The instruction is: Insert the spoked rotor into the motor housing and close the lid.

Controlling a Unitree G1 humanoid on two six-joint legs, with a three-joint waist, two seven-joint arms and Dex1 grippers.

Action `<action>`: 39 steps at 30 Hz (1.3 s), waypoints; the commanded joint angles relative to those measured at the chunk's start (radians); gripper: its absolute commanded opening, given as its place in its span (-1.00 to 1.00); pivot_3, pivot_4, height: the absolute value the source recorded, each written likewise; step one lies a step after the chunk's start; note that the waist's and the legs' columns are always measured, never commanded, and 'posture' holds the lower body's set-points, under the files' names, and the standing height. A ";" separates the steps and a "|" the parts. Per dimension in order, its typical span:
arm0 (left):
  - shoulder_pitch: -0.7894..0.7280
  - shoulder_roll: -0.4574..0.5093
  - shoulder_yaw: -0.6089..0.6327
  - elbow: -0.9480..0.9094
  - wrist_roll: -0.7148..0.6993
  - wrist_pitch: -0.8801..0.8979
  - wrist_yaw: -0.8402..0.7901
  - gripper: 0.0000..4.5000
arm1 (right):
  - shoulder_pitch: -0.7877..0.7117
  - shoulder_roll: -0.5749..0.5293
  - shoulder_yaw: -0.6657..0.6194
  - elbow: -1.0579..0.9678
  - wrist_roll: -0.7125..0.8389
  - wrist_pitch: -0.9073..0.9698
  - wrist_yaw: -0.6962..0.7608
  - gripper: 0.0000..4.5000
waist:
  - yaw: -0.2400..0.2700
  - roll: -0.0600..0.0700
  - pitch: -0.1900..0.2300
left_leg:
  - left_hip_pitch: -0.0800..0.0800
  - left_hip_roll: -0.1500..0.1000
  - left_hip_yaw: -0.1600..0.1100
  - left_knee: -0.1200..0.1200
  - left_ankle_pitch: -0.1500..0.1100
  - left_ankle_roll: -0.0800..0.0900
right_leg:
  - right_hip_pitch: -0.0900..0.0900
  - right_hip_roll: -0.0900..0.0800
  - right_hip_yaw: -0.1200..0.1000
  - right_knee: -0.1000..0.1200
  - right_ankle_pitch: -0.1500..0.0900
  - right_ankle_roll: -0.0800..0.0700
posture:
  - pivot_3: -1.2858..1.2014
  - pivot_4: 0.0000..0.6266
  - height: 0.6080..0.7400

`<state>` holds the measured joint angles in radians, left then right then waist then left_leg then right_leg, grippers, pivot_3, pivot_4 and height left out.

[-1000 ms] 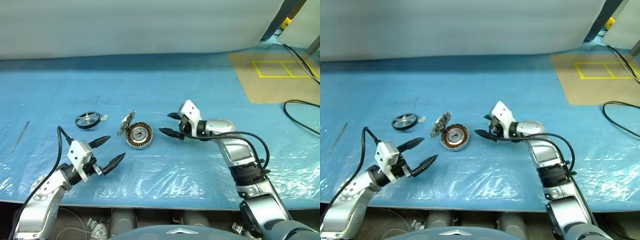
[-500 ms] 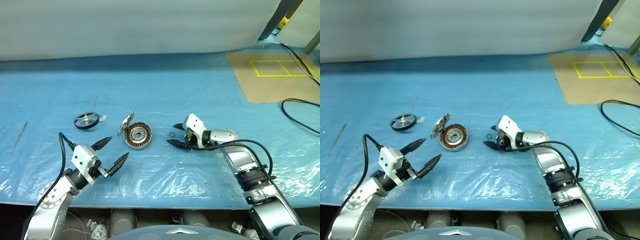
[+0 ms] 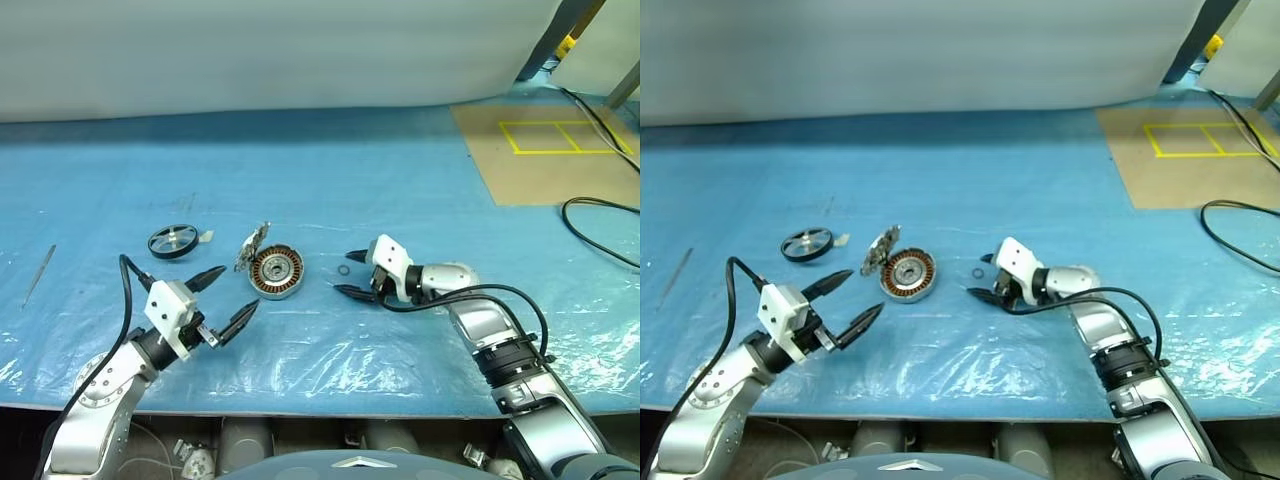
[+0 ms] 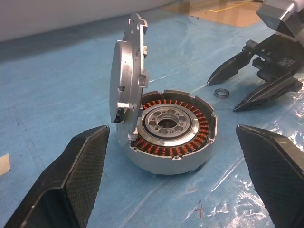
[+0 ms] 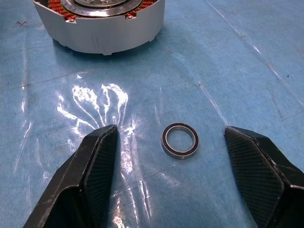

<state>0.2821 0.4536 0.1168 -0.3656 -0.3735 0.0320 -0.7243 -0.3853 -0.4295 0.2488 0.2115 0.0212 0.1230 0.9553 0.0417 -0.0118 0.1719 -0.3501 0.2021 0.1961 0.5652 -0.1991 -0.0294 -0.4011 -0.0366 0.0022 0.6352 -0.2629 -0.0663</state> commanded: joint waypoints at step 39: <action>-0.017 -0.004 0.002 0.064 0.029 -0.074 -0.022 1.00 | -0.236 0.151 0.072 -0.062 0.042 0.178 0.030 -0.73 | -0.002 0.000 0.000 | -0.002 0.001 -0.001 0.003 -0.002 0.004 | -0.002 0.000 0.000 0.002 0.000 0.000 | 0.03 -0.52 1.00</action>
<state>0.2569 0.4500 0.1157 -0.2873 -0.3468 -0.0169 -0.7468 -0.5985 -0.2875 0.3053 0.1900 0.0519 0.2853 0.9791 0.0393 -0.0122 0.1717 -0.3526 0.2030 0.1952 0.5680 -0.2008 -0.0258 -0.4032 -0.0362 0.0019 0.6375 -0.2628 -0.0663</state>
